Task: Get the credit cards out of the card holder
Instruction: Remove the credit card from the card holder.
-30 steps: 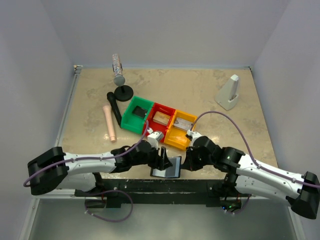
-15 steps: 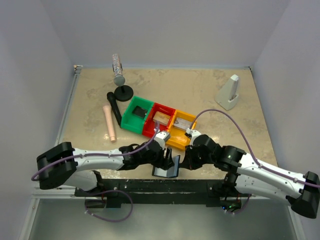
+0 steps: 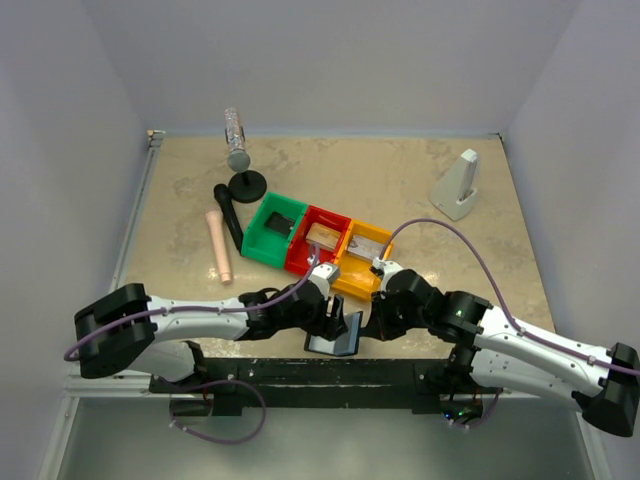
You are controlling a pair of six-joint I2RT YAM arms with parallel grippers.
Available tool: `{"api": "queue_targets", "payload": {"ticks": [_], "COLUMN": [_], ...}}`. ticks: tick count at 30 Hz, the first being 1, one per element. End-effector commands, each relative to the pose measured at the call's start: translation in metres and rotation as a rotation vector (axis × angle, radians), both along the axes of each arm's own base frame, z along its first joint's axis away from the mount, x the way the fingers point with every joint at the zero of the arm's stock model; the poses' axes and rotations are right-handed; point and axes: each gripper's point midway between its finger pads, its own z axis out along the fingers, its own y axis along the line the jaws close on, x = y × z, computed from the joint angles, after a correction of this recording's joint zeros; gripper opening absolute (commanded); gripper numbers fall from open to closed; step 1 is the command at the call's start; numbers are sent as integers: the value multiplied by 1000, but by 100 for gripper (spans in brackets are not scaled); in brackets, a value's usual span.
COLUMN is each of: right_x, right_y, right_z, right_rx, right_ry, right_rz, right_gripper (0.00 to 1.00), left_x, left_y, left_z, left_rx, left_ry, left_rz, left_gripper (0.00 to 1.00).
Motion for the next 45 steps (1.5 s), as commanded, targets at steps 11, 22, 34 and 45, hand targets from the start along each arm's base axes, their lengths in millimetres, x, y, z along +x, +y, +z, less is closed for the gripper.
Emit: {"api": "queue_targets", "payload": {"ticks": [11, 22, 34, 45], "right_x": [8, 8, 7, 6], "right_y": [9, 9, 8, 7], "right_z": [18, 18, 20, 20], "right_rx": [37, 35, 36, 36], "right_ry": [-48, -48, -50, -50], "right_rz": [3, 6, 5, 6], "right_gripper": [0, 0, 0, 0], "left_x": [-4, -5, 0, 7], "left_y": [-20, -21, -12, 10], "left_z": [21, 14, 4, 8], "left_rx": [-54, -27, 51, 71], "left_ry": [-30, -25, -28, -62], "left_rz": [-29, -30, 11, 92], "left_gripper": [72, 72, 69, 71]}}
